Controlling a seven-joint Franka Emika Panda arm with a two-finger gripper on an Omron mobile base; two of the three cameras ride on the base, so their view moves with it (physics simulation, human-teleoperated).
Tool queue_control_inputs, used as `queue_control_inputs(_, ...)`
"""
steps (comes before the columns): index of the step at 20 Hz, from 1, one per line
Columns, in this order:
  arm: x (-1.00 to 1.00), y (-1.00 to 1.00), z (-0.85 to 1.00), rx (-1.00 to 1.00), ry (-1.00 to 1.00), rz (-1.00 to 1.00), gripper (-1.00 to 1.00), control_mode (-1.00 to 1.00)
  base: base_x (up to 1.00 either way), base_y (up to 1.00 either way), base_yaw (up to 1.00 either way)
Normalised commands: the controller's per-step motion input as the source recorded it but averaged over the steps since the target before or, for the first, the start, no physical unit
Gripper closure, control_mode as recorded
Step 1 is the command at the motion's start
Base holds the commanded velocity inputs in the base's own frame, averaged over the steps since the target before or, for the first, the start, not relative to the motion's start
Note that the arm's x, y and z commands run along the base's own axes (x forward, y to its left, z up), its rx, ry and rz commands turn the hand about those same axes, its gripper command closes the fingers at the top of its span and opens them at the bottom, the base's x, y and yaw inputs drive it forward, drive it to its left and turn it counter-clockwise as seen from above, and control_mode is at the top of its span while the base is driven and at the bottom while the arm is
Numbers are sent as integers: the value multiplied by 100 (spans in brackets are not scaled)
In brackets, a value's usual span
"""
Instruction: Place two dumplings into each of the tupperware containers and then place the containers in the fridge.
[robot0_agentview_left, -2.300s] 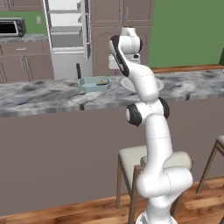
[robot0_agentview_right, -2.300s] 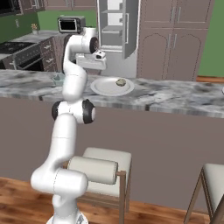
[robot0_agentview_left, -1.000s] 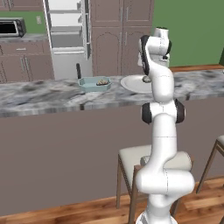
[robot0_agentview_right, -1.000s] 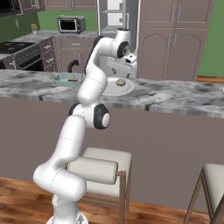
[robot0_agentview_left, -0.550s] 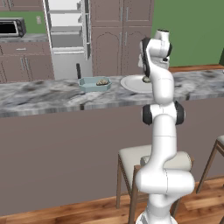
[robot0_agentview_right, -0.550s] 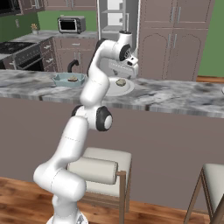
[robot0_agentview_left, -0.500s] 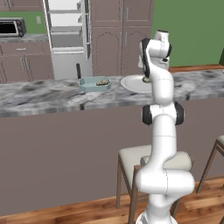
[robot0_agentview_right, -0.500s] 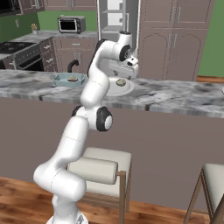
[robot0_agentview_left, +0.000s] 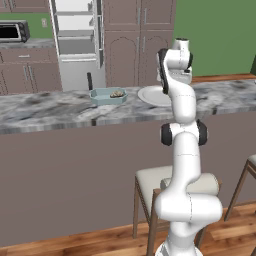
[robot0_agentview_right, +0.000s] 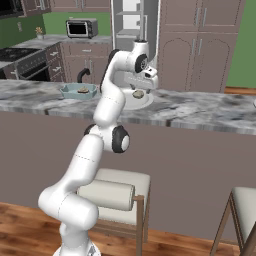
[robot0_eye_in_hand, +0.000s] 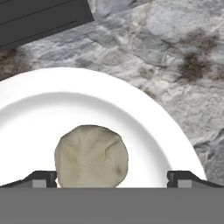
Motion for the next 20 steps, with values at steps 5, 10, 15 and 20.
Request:
queue_control_inputs(5, 0, 0, -24, -7, -1, 0, -100, -100, 0, 0, 0)
queue_control_inputs(10, 0, 0, -19, -4, 0, 0, -100, -100, 0, 0, 0)
queue_control_inputs(15, 1, 2, -13, -2, -5, 0, -100, -100, 0, 0, 0)
queue_control_inputs(20, 0, 2, -2, 0, -2, 0, -100, -100, 0, 0, 0)
